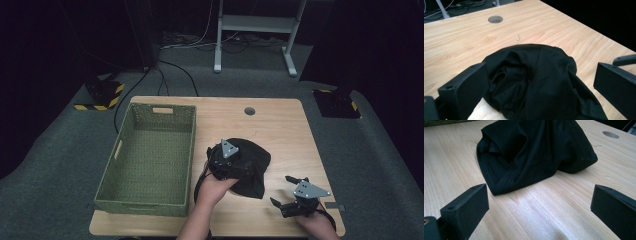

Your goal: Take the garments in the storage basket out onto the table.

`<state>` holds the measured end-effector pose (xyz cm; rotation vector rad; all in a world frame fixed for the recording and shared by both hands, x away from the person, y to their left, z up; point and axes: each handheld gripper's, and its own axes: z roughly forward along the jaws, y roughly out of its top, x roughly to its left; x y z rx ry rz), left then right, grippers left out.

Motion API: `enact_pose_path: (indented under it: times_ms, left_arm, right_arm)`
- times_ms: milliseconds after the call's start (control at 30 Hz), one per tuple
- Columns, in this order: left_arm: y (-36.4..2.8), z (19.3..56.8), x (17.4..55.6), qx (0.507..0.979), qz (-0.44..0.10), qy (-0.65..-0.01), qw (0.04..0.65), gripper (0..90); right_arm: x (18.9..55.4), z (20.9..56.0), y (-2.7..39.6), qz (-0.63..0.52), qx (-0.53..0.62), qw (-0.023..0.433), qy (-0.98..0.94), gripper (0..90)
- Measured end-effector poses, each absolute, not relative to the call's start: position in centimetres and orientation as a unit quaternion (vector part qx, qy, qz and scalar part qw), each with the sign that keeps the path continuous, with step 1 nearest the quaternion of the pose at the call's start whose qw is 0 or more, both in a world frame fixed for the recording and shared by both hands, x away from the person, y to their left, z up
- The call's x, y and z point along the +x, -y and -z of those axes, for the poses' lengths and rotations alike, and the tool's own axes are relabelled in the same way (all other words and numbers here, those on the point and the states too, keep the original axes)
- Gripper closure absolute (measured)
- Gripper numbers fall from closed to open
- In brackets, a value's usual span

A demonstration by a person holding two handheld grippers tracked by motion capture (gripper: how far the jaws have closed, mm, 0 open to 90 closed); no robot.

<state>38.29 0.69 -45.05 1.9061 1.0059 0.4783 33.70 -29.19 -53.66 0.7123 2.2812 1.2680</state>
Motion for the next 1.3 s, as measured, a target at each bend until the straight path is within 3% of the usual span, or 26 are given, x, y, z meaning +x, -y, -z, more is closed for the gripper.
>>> enact_pose_path:
  times_ms: [167, 733, 1300]
  left_arm:
    - [-1.0, 45.0, 36.7, 0.777, -0.216, -0.396, 0.439, 0.2]
    - [-1.7, 46.6, 32.8, 0.800, -0.197, -0.393, 0.408, 0.1]
    - [-2.8, 53.6, 30.8, 0.827, -0.182, -0.400, 0.351, 0.1]
  right_arm:
    - [33.7, 53.7, 29.2, -0.457, 0.257, 0.217, -0.823, 1.2]
    - [33.7, 53.7, 29.2, -0.458, 0.257, 0.217, -0.823, 1.2]
    - [33.6, 53.7, 29.2, -0.457, 0.256, 0.219, -0.823, 1.2]
